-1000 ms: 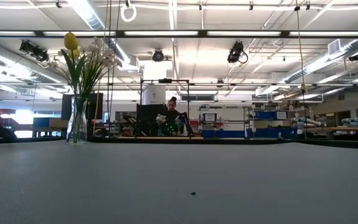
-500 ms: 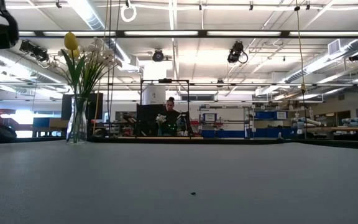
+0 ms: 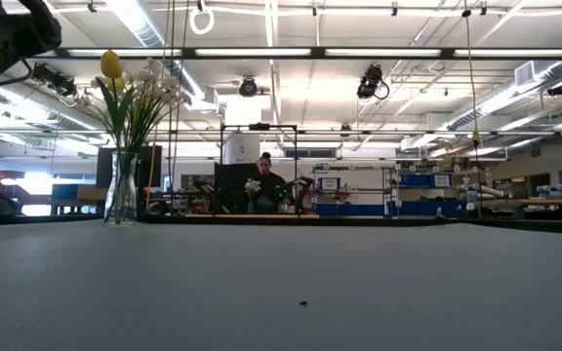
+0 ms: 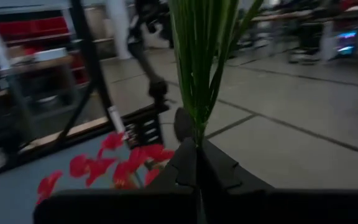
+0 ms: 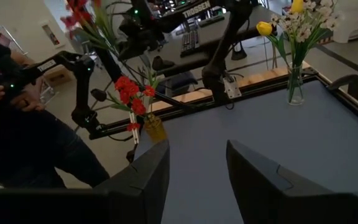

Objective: Sort flowers into vase by color
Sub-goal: Put the red flowers into the yellow vase

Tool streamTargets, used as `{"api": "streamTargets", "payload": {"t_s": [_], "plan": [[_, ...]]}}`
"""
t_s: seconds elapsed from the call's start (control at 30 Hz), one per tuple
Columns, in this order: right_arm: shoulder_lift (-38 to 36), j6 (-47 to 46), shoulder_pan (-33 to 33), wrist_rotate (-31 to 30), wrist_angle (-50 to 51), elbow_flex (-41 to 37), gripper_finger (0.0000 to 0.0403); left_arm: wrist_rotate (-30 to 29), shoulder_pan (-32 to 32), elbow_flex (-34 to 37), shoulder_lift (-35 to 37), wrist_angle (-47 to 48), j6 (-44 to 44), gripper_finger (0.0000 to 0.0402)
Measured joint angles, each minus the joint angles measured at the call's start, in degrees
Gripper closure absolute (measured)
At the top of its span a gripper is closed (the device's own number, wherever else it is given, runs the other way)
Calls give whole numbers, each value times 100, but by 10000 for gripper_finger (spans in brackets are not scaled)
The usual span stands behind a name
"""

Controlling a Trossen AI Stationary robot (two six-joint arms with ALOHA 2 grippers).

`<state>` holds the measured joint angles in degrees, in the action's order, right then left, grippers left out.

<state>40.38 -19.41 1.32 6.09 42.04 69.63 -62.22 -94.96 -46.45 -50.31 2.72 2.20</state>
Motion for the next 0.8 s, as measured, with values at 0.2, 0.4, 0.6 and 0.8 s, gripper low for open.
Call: {"api": "streamTargets", "payload": {"t_s": [0.2,0.4,0.6,0.8], "plan": [[0,1,0,0,0,0,235,-993,-208,6,-517,69,690,395],[0,1,2,0,0,0,235,-1585,-212,6,-1006,157,1380,395],[0,0,0,0,0,0,235,-1982,-212,6,-1366,223,2196,395],[0,0,0,2,0,0,235,-2388,-212,-1,-1712,429,2821,395]]}}
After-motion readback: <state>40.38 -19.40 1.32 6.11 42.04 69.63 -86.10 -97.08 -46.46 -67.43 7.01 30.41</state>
